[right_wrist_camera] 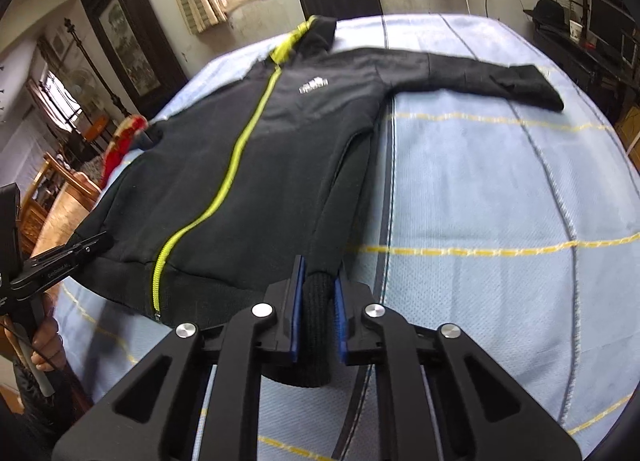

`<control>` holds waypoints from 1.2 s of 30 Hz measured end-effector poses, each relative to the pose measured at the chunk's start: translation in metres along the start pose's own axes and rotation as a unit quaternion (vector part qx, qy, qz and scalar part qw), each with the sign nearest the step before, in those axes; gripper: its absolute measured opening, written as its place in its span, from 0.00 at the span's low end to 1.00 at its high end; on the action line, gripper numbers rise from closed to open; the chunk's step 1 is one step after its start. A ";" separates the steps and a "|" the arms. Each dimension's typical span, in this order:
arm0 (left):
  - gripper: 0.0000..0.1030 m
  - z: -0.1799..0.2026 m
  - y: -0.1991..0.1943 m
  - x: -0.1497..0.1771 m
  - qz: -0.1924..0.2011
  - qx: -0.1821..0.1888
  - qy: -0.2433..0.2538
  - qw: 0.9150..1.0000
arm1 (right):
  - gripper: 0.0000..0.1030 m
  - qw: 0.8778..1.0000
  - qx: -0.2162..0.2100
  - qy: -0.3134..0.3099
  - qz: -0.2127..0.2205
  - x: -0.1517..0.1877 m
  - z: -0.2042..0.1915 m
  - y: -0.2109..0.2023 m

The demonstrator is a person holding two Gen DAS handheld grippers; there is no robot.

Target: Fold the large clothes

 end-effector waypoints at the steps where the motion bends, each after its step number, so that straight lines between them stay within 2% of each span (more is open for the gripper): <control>1: 0.12 0.003 -0.004 0.001 0.002 -0.002 0.005 1.000 | 0.11 1.000 -0.005 0.003 -0.002 0.003 0.001 -0.003; 3: 0.12 0.007 -0.006 0.008 -0.004 0.000 0.012 1.000 | 0.11 1.000 -0.009 0.009 -0.014 0.014 0.006 -0.006; 7: 0.14 0.007 0.024 0.041 -0.055 -0.027 0.024 0.998 | 0.11 0.997 -0.001 0.036 -0.069 0.046 0.026 0.019; 8: 0.15 0.005 0.029 0.046 -0.064 -0.029 0.019 0.997 | 0.12 0.997 -0.009 0.040 -0.063 0.047 0.028 0.020; 9: 0.19 0.004 0.032 0.049 -0.069 -0.029 0.013 0.997 | 0.12 0.997 -0.014 0.041 -0.061 0.047 0.029 0.019; 11: 0.33 -0.001 0.026 0.048 -0.062 -0.038 0.006 0.997 | 0.16 0.997 -0.008 0.037 -0.061 0.042 0.027 0.013; 12: 0.45 -0.003 0.020 0.045 -0.054 -0.043 0.007 0.998 | 0.17 0.998 -0.005 0.033 -0.057 0.039 0.026 0.010; 13: 0.52 -0.004 0.013 0.041 -0.042 -0.049 0.007 0.998 | 0.17 0.998 -0.002 0.025 -0.050 0.032 0.023 0.005; 17: 0.56 -0.004 -0.009 0.004 0.004 -0.075 0.026 0.997 | 0.17 0.999 0.015 -0.034 -0.023 -0.001 -0.002 -0.007; 19: 0.64 0.000 -0.009 -0.017 0.019 -0.069 0.029 0.997 | 0.18 0.998 0.028 -0.054 0.002 -0.019 -0.014 -0.015; 21: 0.71 0.008 -0.003 -0.030 0.018 -0.055 0.029 0.998 | 0.23 0.998 0.017 -0.057 0.015 -0.034 -0.023 -0.017; 22: 0.71 0.012 0.003 -0.034 0.016 -0.049 0.030 0.998 | 0.27 0.998 0.008 -0.059 0.019 -0.043 -0.029 -0.012; 24: 0.72 0.025 0.027 -0.046 -0.004 -0.033 0.032 0.999 | 0.27 0.998 0.003 -0.062 0.008 -0.052 -0.034 0.007; 26: 0.72 0.033 0.062 -0.054 -0.032 -0.032 0.032 0.998 | 0.27 0.998 -0.010 -0.058 -0.029 -0.055 -0.038 0.043; 29: 0.75 0.033 0.112 -0.051 -0.081 -0.060 0.023 0.995 | 0.27 0.994 -0.018 -0.046 -0.095 -0.049 -0.035 0.093; 30: 0.79 0.030 0.115 -0.053 -0.074 -0.058 0.011 0.995 | 0.27 0.992 -0.013 -0.041 -0.115 -0.046 -0.032 0.106; 31: 0.79 0.026 0.115 -0.055 -0.075 -0.065 0.003 0.995 | 0.27 0.993 -0.020 -0.040 -0.113 -0.048 -0.030 0.108; 33: 0.79 0.023 0.113 -0.060 -0.088 -0.051 0.005 0.995 | 0.27 0.994 -0.016 -0.043 -0.101 -0.060 -0.024 0.100; 36: 0.78 0.013 0.101 -0.082 -0.053 -0.077 -0.002 0.996 | 0.27 0.999 -0.013 0.008 -0.038 -0.103 0.015 0.074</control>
Point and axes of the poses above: each gripper's, at about its wrist camera, not at the fingertips, and y roughly the way its jaws point, z to its right, x to its underside, the point moved 5 cm from there along y, roughly the way its jaws point, and after that the axes turned 1 degree about -x, right-handed, at the moved point
